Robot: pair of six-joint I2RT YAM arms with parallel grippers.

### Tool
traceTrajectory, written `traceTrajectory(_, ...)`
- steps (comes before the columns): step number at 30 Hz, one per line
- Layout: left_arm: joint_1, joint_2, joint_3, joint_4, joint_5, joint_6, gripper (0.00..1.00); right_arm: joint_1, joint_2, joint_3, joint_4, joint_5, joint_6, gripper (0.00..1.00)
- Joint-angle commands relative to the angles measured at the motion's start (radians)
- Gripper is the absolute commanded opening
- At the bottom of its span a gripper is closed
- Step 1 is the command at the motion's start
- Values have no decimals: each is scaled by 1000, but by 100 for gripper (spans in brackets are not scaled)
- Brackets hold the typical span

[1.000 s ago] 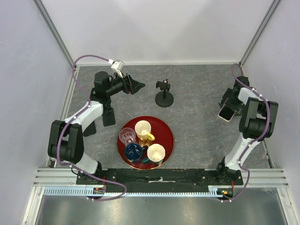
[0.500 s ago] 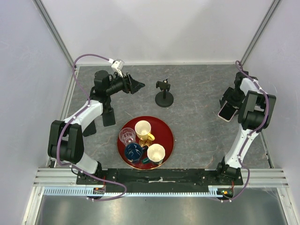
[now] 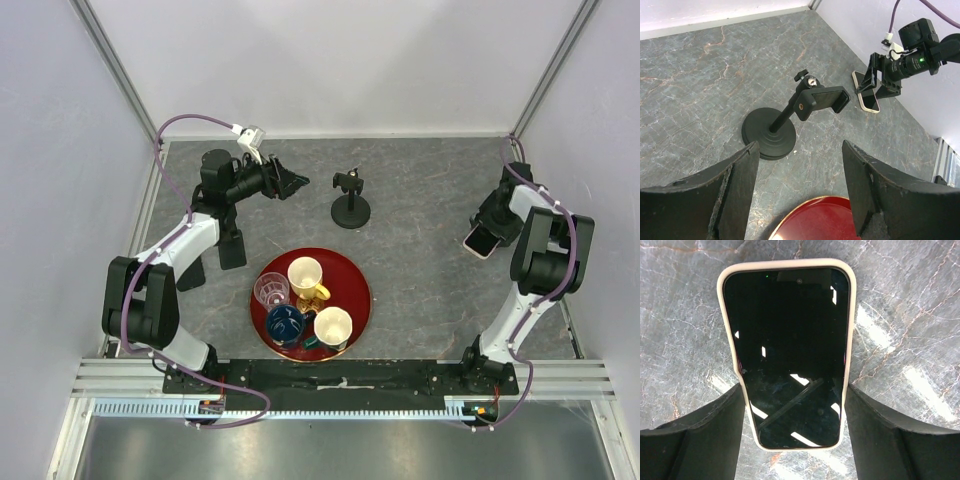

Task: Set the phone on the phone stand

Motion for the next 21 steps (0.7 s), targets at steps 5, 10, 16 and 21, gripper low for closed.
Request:
traceTrajectory(5, 1, -41, 47, 16, 64, 8, 73, -2, -89, -159, 116, -56, -27, 0)
traceTrajectory(10, -11, -73, 26, 96, 118, -52, 73, 24, -264, -265, 298, -176, -111, 0)
traceTrajectory(16, -59, -82, 21, 161, 132, -60, 73, 96, -549, -440, 652, -394, -96, 0)
traceTrajectory(21, -138, -82, 26, 180, 92, -20, 73, 122, -661, -488, 808, -569, 40, 0)
